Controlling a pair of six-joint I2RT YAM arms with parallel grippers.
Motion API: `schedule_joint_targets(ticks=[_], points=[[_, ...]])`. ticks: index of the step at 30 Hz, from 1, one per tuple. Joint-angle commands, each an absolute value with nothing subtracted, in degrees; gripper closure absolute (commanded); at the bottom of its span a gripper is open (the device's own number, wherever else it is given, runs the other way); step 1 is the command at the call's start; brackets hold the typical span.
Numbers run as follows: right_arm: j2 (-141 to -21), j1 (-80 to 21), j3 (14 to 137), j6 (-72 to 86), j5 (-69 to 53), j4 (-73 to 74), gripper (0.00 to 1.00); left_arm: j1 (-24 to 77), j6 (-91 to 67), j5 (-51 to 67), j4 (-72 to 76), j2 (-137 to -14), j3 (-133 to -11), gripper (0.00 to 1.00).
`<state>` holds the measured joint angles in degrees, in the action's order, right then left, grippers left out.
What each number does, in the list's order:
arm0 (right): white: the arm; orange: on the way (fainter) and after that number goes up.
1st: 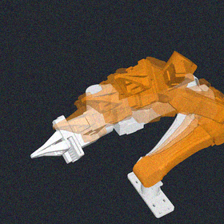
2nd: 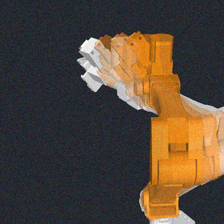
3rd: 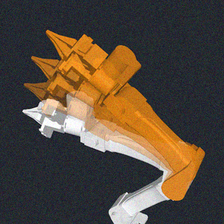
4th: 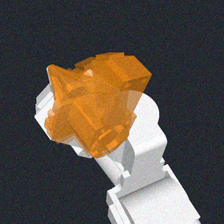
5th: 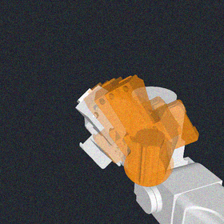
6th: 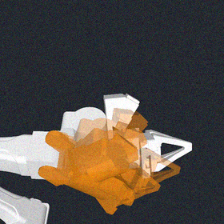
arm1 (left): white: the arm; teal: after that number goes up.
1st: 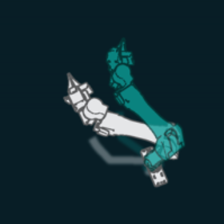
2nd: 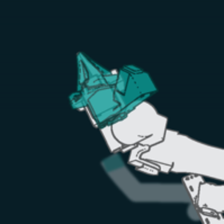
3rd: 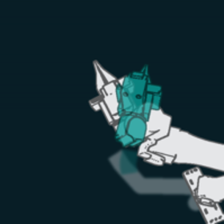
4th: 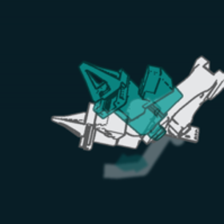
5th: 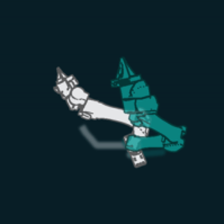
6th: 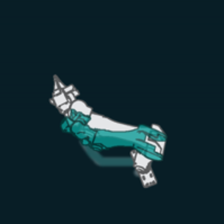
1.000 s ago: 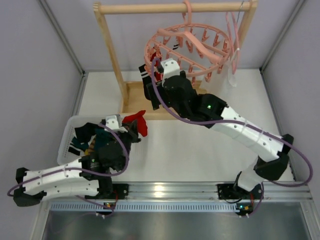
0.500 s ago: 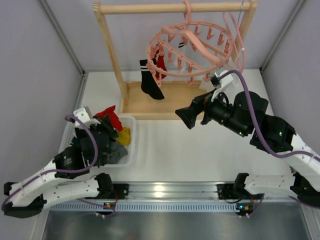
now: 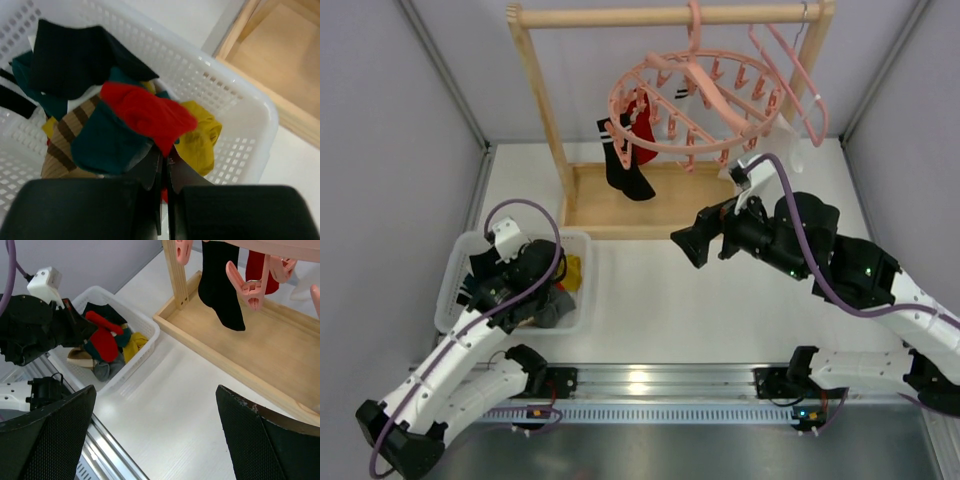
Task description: Remove the socks clipped to the hanger
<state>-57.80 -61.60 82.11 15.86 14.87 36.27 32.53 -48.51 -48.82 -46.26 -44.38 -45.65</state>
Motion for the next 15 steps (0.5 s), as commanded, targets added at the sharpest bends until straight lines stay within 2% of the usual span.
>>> schedule_joint_targets(ticks=[1,2,3,4,6,9,15], points=[[-57.39,-61.26,81.48,15.29,16.43,33.75,0.01,32.08,-53.17,-45.35,-47.64,-39.21,-42.81,1.00],[-57.48,-61.17,81.21,15.12,16.78,33.49,0.01,32.08,-53.26,-44.39,-47.64,-38.33,-42.28,0.96],[-57.74,-61.17,81.04,15.12,16.70,33.05,0.01,32.08,-53.61,-43.95,-47.64,-37.02,-41.84,0.63],[-58.09,-61.17,80.77,14.94,17.13,32.96,0.01,32.08,-53.79,-43.60,-47.64,-36.48,-41.05,0.42],[-58.97,-61.17,80.77,14.94,17.23,32.87,0.01,32.08,-53.09,-41.93,-47.64,-35.51,-40.78,0.34],[-60.02,-61.17,81.03,14.77,17.31,32.96,0.01,32.08,-50.99,-39.65,-47.72,-32.97,-42.36,0.02],[-60.38,-61.08,80.60,14.85,17.40,32.17,0.01,32.08,-45.81,-30.89,-44.67,-29.79,-50.09,0.02]])
